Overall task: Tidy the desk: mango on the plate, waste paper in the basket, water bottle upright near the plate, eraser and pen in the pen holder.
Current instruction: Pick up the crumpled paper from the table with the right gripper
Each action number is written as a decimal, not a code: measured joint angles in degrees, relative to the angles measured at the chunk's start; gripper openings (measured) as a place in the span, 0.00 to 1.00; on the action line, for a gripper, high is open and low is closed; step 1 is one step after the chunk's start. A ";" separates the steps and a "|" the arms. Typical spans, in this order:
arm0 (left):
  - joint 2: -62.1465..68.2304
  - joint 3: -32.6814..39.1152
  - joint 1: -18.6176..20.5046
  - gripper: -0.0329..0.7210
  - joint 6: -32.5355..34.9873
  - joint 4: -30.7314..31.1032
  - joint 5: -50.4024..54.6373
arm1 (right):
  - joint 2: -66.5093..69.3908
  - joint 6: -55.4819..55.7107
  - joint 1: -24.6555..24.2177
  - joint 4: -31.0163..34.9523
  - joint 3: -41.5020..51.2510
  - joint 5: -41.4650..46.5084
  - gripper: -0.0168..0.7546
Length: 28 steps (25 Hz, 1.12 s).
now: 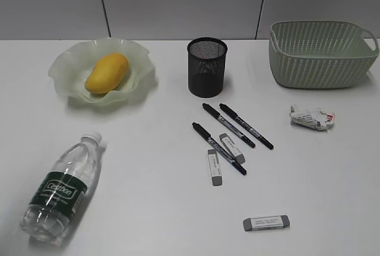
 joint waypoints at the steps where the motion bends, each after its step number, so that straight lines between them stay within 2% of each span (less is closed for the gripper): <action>1: -3.82 0.56 0.00 0.66 0.00 -0.01 2.28 | 0.00 0.00 0.00 0.00 0.00 0.00 0.59; 8: -27.90 7.10 0.00 0.66 0.00 0.47 14.24 | 0.00 0.00 0.00 0.00 0.00 0.00 0.59; 14: -39.87 12.70 0.00 0.63 0.00 0.52 16.54 | 0.00 0.00 0.00 2.06 0.00 -0.06 0.59; 22: -41.05 12.96 0.00 0.62 0.00 1.06 16.47 | 0.67 -2.70 0.00 5.35 -0.29 -1.40 0.59; 28: -41.05 12.96 0.00 0.61 0.00 1.06 16.47 | 17.28 -12.32 0.00 11.77 -1.38 -7.62 0.59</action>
